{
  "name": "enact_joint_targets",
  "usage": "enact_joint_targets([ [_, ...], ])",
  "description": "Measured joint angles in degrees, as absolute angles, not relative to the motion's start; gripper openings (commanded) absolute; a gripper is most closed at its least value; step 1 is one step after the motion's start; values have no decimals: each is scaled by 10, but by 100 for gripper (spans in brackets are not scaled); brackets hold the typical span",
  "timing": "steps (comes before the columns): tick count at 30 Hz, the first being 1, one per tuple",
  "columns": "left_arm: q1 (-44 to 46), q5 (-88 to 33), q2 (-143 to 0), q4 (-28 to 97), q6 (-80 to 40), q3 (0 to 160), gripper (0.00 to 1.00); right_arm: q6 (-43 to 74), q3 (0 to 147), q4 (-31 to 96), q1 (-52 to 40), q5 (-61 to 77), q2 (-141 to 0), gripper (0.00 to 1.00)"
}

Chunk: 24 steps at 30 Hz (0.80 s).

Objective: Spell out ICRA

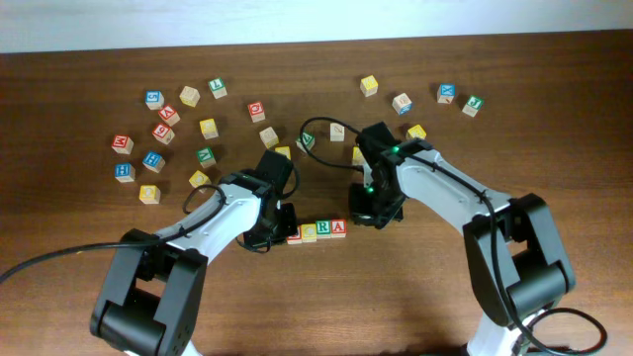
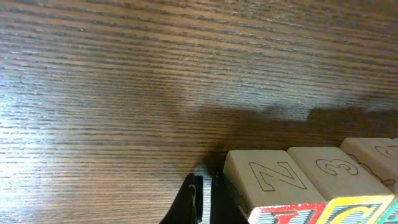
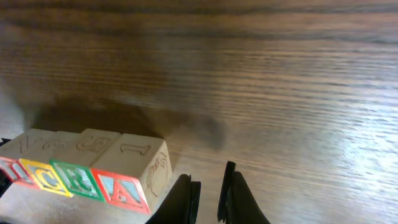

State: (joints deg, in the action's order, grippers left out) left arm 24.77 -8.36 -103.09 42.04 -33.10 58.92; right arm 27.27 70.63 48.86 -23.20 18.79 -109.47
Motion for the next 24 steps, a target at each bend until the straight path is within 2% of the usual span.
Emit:
enact_joint_targets([
  [5,248,-84,-1031,408,-325,589,0,275,706,477,-234,188,-1099,9],
  [7,248,-84,-1031,408,-323,589,0,275,706,465,-234,188,-1099,4],
  [9,248,-84,-1031,410,-323,589,0,279,706,460,-237,183,-1099,4],
  [12,234,-83,-1031,420,-323,589,0,276,726,513,-238,142,-1101,4],
  [17,167,-73,-1031,444,-302,594,0,247,869,595,-240,113,-1106,5],
  [24,28,-67,-1030,481,-295,598,0,249,886,568,-307,108,-1124,5],
])
